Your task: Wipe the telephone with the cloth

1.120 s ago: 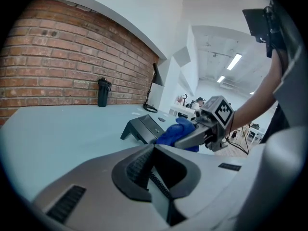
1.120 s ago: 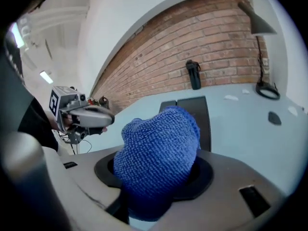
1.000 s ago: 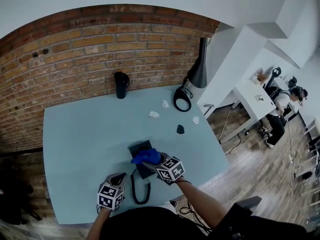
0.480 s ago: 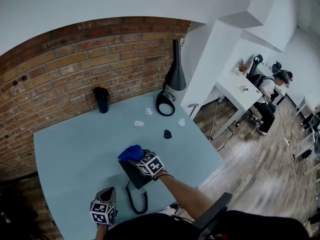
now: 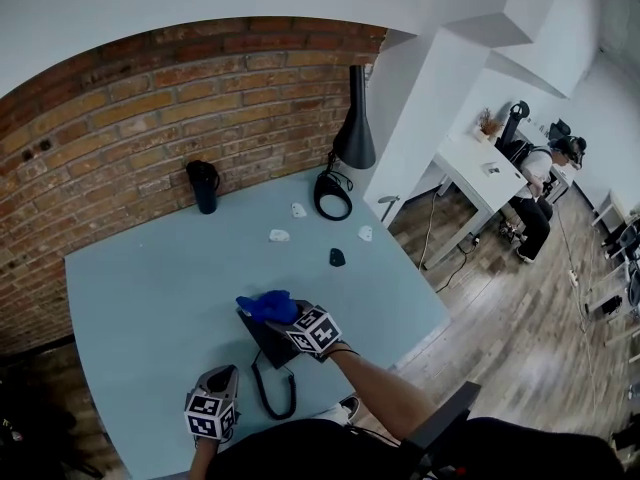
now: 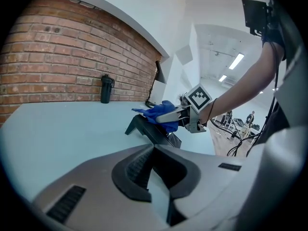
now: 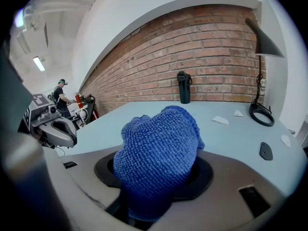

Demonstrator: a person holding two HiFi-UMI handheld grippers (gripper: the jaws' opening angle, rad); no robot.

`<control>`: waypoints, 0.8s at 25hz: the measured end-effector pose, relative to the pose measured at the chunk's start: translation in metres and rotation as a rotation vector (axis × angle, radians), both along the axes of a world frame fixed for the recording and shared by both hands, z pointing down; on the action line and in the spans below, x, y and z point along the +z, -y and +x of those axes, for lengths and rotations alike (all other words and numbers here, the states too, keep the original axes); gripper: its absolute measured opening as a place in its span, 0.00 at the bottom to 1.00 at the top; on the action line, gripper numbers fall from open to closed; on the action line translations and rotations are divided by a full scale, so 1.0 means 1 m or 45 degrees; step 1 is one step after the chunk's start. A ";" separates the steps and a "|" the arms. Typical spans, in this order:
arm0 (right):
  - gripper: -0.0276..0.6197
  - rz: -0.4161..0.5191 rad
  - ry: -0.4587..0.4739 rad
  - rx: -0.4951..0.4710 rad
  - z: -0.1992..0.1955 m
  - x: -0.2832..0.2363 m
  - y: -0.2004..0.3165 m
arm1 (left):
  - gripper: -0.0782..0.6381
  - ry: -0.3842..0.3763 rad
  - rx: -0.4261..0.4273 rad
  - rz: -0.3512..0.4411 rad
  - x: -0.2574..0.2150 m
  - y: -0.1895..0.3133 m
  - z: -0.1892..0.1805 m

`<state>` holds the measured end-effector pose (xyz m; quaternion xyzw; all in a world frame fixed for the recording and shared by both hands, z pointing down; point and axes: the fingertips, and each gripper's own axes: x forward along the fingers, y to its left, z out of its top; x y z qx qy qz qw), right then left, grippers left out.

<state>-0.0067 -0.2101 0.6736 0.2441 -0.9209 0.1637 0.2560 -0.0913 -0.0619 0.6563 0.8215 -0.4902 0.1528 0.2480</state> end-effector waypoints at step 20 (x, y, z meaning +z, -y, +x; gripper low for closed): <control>0.39 -0.089 0.042 0.089 0.031 0.026 -0.045 | 0.12 -0.007 0.040 -0.020 0.005 -0.005 0.009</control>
